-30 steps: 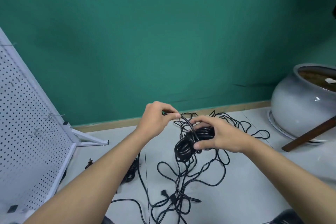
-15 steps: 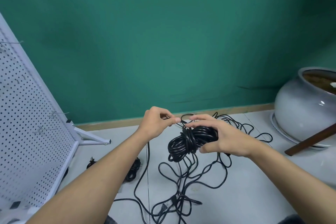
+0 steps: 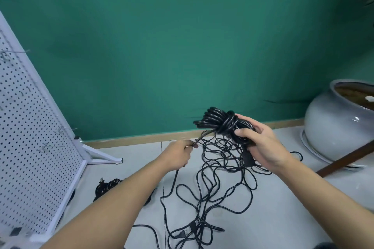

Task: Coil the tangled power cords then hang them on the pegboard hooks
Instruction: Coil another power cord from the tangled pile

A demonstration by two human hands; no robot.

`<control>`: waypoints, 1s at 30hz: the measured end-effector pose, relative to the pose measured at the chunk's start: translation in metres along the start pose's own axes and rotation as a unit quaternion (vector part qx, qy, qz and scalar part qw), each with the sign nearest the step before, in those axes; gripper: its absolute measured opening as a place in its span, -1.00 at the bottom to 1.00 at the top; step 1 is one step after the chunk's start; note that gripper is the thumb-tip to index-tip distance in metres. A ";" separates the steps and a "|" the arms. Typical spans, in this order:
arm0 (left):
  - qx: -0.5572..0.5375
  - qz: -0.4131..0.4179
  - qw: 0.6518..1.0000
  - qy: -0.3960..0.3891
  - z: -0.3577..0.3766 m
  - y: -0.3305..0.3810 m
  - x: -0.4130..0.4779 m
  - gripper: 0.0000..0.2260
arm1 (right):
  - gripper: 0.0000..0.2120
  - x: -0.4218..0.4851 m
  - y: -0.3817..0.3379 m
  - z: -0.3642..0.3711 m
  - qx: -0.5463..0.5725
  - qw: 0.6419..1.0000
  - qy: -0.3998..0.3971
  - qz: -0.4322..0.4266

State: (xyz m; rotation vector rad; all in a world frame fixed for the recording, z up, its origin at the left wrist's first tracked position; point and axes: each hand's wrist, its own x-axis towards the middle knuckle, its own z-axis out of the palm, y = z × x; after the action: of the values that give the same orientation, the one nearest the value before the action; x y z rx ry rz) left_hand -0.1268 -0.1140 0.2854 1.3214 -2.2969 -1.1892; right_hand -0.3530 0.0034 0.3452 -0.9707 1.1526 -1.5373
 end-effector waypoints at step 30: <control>0.057 0.236 0.961 0.132 -0.011 0.051 -0.009 -0.87 | -0.59 -0.008 0.014 0.018 -0.486 0.859 -0.144 -0.077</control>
State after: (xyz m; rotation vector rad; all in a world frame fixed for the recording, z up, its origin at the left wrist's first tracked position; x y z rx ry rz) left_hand -0.1472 -0.0987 0.3321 0.8249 -2.3206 -0.6911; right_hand -0.3310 0.0060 0.3355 -1.9156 1.6781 -0.7964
